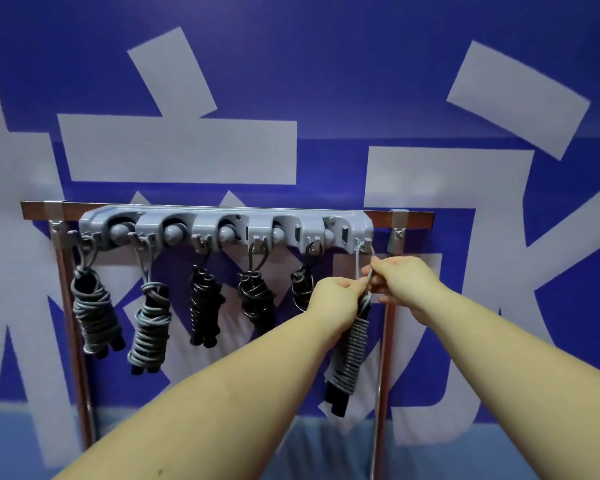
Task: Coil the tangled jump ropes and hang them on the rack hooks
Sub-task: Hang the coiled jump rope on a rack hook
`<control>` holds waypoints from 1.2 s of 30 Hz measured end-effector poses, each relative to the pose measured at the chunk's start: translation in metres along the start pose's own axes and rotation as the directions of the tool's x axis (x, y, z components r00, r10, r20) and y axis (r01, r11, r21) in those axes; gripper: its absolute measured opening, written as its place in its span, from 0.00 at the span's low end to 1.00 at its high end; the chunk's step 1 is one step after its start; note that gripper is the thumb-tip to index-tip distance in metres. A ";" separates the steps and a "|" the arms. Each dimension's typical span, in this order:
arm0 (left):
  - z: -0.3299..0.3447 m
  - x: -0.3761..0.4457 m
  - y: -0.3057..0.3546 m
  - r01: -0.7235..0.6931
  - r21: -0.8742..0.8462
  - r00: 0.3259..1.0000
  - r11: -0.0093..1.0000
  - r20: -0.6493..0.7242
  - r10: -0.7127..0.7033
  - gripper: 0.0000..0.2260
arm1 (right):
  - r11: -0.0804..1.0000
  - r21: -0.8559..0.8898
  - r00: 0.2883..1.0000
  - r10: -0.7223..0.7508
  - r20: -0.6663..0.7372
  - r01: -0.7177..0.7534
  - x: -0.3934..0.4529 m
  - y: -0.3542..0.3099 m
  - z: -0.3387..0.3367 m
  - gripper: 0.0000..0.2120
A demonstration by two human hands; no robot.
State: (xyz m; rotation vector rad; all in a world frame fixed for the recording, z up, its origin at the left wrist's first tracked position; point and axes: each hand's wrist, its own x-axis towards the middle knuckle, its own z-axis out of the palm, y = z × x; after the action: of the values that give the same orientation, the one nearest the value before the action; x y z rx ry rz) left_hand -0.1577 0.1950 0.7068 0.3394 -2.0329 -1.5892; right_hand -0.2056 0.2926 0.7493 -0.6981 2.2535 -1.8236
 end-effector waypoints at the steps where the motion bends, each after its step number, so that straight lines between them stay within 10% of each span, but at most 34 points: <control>1: -0.003 -0.002 0.003 -0.018 0.074 0.999 0.997 0.045 0.014 0.11 | 1.000 -0.006 1.000 0.007 0.008 -0.007 -0.003 -0.002 -0.001 0.12; 4: -0.016 -0.014 0.019 -0.063 0.298 0.980 0.953 0.200 0.002 0.10 | 0.975 -0.219 1.000 -0.030 0.007 0.030 -0.016 -0.009 -0.006 0.13; 8: -0.040 -0.042 0.048 -0.224 0.634 0.950 0.740 0.313 0.020 0.22 | 0.687 -0.707 0.985 -0.142 0.093 0.166 -0.042 -0.020 -0.007 0.23; 11: -0.065 -0.076 0.057 -0.362 0.825 0.926 0.434 0.372 0.065 0.25 | 0.488 -0.822 0.956 -0.160 0.246 0.293 -0.070 -0.027 0.005 0.28; 16: -0.106 -0.131 0.031 -0.368 0.887 0.917 0.278 0.396 -0.047 0.25 | 0.259 -0.835 0.872 -0.066 0.486 0.485 -0.120 -0.015 0.042 0.34; 25: -0.166 -0.211 -0.121 -0.149 0.922 0.929 0.357 0.254 -0.269 0.29 | 0.324 -0.783 0.803 0.102 0.587 0.531 -0.172 0.118 0.129 0.39; 36: -0.171 -0.248 -0.354 0.094 0.912 0.785 0.399 0.178 -0.593 0.30 | 0.441 -0.771 0.686 0.375 0.624 0.460 -0.175 0.332 0.226 0.37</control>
State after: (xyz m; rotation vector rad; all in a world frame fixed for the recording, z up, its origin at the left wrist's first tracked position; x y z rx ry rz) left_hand 0.0972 0.0824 0.3352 0.8832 -3.2966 -0.6290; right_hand -0.0444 0.2212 0.3480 -1.3284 2.3531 0.0819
